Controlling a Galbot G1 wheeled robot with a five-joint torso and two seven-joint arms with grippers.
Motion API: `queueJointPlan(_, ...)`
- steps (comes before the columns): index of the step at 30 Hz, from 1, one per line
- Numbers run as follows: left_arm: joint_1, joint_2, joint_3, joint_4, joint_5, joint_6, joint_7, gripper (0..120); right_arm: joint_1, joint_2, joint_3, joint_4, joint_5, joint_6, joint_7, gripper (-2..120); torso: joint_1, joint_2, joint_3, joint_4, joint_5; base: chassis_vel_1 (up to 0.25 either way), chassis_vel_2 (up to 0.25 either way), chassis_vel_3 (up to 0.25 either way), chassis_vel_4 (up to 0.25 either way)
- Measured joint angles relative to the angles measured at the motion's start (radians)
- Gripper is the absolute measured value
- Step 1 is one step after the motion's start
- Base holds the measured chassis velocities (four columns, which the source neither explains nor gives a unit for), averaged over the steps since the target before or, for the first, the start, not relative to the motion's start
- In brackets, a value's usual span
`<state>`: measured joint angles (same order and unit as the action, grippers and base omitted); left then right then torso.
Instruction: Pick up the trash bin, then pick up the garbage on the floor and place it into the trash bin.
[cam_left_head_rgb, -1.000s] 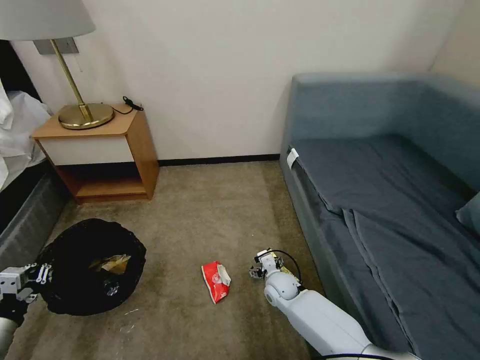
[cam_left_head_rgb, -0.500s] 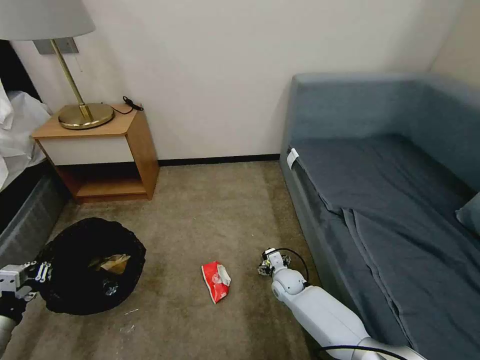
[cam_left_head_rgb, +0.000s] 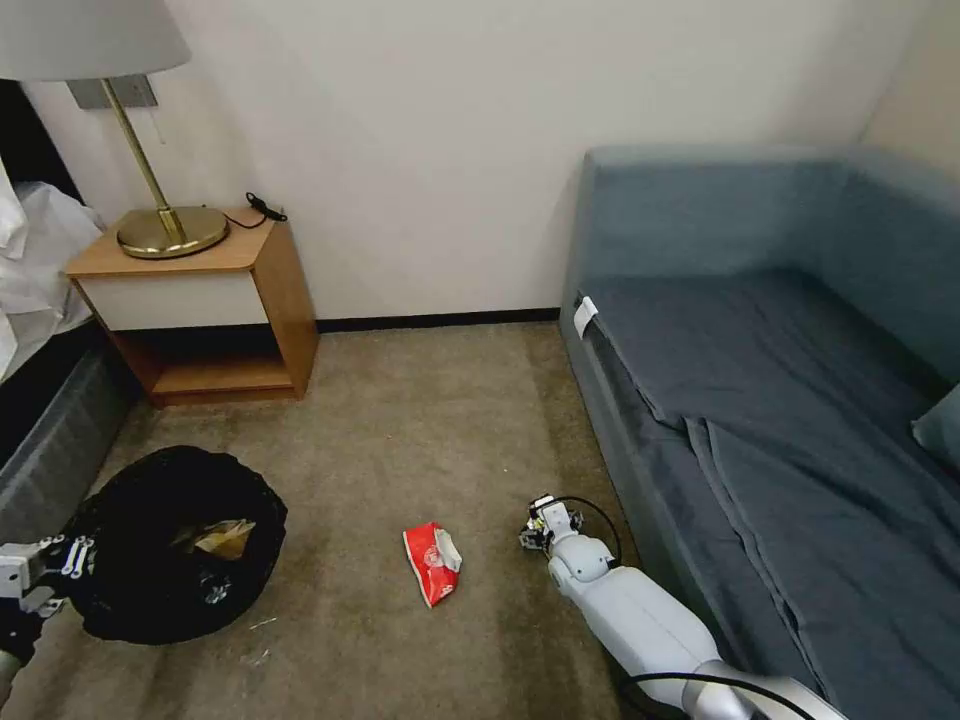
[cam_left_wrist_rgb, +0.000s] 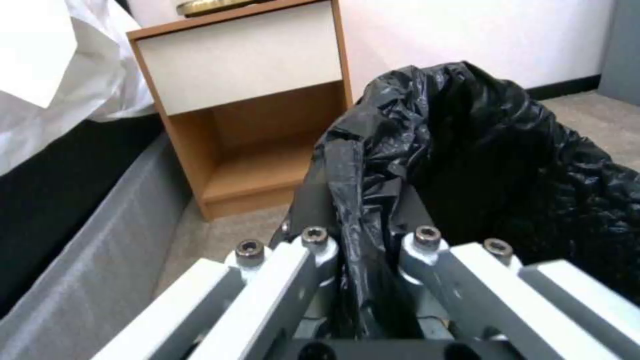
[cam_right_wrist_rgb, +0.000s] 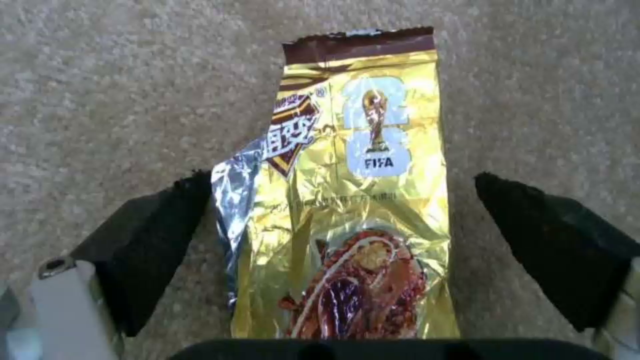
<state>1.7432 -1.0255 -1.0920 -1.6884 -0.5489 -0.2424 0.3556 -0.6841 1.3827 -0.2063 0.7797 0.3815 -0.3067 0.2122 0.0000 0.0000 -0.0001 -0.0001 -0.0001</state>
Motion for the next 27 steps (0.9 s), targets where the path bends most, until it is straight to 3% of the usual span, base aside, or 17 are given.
queueJointPlan(16, -0.007, -0.001, 0.005, 0.01, 0.001, -0.003, 0.003, 6, 0.002, 0.0, 0.033, -0.051, -0.008, 0.035, -0.078, 99, 0.0, 0.0, 0.0, 0.0001, 0.0, 0.0, 0.0, 0.0, 0.0)
queueJointPlan(27, -0.012, -0.005, 0.009, 0.012, 0.002, -0.005, 0.003, 6, -0.008, -0.008, 0.046, -0.057, -0.009, 0.074, -0.125, 77, 0.0, 0.0, 0.0, 0.0003, 0.0002, 0.0, 0.0, 0.0, 0.0)
